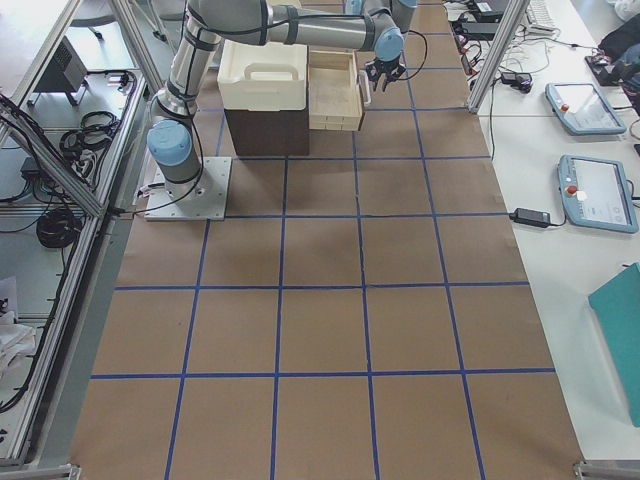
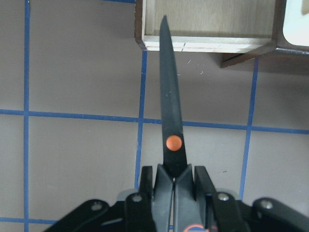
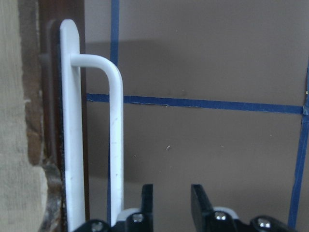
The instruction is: Place scissors in drawer with both arms
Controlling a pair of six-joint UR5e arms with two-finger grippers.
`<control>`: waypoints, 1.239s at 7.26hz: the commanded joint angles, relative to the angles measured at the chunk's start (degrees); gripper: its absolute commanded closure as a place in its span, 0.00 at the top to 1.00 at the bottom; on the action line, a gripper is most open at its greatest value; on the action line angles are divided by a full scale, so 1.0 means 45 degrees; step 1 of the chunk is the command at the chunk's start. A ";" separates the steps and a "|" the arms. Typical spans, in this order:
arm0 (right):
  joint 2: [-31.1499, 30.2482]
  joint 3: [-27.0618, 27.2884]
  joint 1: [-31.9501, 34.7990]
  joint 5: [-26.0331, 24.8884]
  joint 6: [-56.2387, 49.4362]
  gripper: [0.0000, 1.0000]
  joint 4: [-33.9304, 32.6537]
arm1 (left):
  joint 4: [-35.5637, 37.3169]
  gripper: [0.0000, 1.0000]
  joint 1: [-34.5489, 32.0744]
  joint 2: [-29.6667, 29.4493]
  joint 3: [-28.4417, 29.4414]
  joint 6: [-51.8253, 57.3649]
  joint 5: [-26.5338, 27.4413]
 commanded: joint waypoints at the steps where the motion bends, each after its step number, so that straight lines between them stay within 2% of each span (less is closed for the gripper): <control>1: -0.0039 -0.0148 -0.0020 -0.0018 0.0031 0.44 0.0061 | 0.0029 0.06 -0.0293 -0.0053 0.0000 -0.0304 0.0064; 2: -0.0369 -0.0148 -0.0021 -0.0076 0.0051 0.72 0.0293 | 0.0145 0.06 -0.0294 -0.0014 0.0019 -0.0343 0.0025; 4: -0.2276 0.0084 -0.0621 -0.0076 0.0401 0.79 0.1541 | 0.0263 0.06 -0.0313 -0.0111 0.0019 -0.0421 -0.0033; 5: -0.3137 0.0415 -0.1284 -0.0018 0.1427 0.87 0.2087 | 0.0244 0.06 -0.0372 -0.0150 0.0000 -0.0770 -0.0092; 6: -0.4074 0.0998 -0.1851 0.0021 0.2849 0.95 0.2054 | 0.0263 0.07 -0.0682 -0.0267 0.0000 -0.1121 -0.0053; 7: -0.4876 0.1468 -0.2108 0.0021 0.4662 0.99 0.2015 | 0.0322 0.08 -0.1323 -0.0461 -0.0020 -0.2439 -0.0072; 9: -0.5876 0.1999 -0.2208 -0.0211 0.9713 1.00 0.1995 | 0.1238 0.09 -0.2205 -0.1007 -0.0020 -0.3733 -0.0092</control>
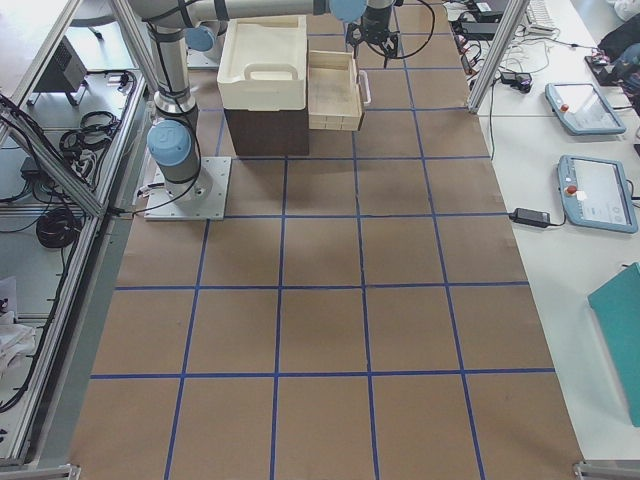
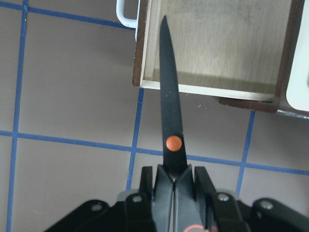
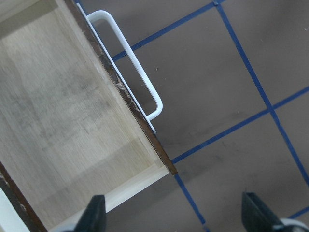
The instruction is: Place scissors in drawer with both arms
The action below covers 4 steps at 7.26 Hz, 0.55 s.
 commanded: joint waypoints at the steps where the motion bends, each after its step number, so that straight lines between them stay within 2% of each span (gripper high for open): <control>1: -0.1036 0.0370 -0.0111 -0.0181 0.4933 1.00 0.0132 | 0.1054 0.10 -0.0991 -0.0723 -0.0070 -0.1582 -0.0036; 3: -0.1700 0.0739 -0.0091 -0.0239 0.9478 1.00 0.0308 | 0.1818 0.10 -0.2299 -0.1524 -0.0109 -0.3005 0.0003; 4: -0.1704 0.0858 -0.0072 -0.0240 1.0604 1.00 0.0213 | 0.2266 0.10 -0.2613 -0.1896 -0.0148 -0.3149 0.0003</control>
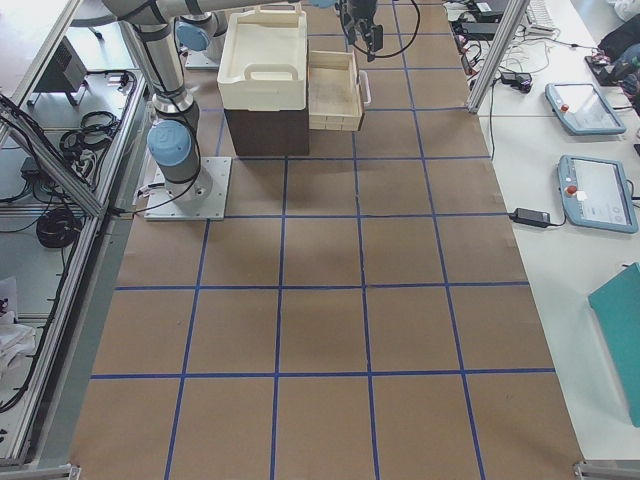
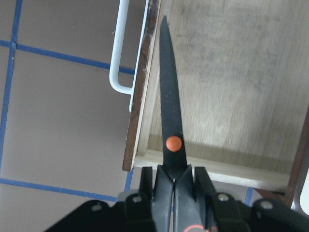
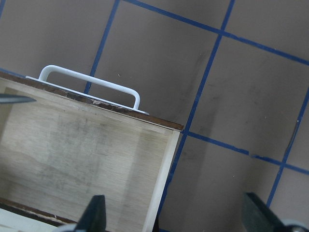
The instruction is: Place scissors in drawer with both arms
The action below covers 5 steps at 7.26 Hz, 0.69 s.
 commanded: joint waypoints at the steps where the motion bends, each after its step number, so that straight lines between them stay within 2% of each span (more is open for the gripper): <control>1: -0.0286 0.0220 -0.0022 -0.0017 0.2204 1.00 0.0063 | 0.0589 0.10 -0.0916 -0.0754 -0.0042 -0.0555 0.0135; 3: -0.0501 0.0298 -0.0003 -0.0017 0.2244 1.00 0.0374 | 0.0589 0.10 -0.1173 -0.1068 -0.0081 -0.0632 0.0059; 5: -0.0580 0.0318 -0.0003 0.0042 0.3739 1.00 0.0358 | 0.0609 0.10 -0.1660 -0.1284 -0.0081 -0.0633 0.0136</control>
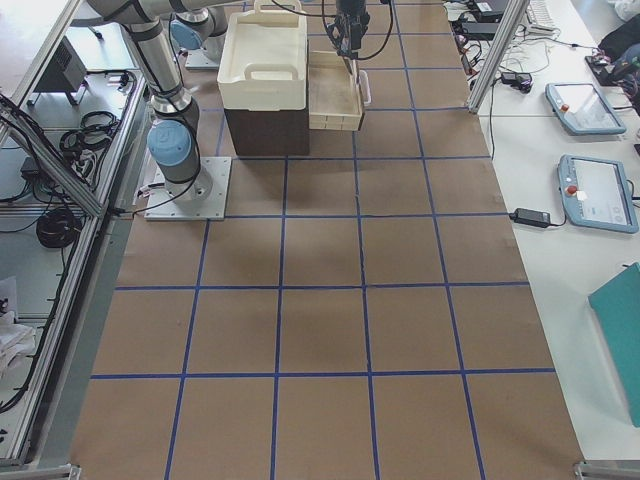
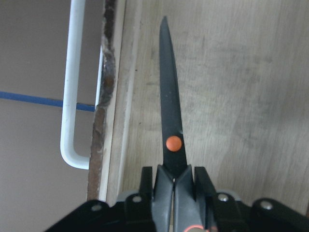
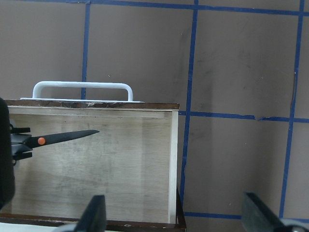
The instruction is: Place scissors in drawer with both arms
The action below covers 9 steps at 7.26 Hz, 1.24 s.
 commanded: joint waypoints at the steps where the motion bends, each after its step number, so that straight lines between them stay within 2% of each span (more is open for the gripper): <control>1: -0.0020 0.0015 -0.0016 0.0016 0.0892 1.00 -0.0075 | 0.0012 0.10 -0.0353 -0.0154 -0.0003 0.0010 -0.0013; 6: -0.0020 0.0015 -0.0074 0.0016 0.0892 1.00 -0.0289 | 0.0383 0.10 -0.0841 -0.0467 -0.0276 -0.0068 -0.0033; 9: -0.0039 -0.0025 -0.0621 0.0055 0.0912 1.00 -0.0564 | 0.0403 0.09 -0.0978 -0.0408 -0.0529 -0.0087 -0.0033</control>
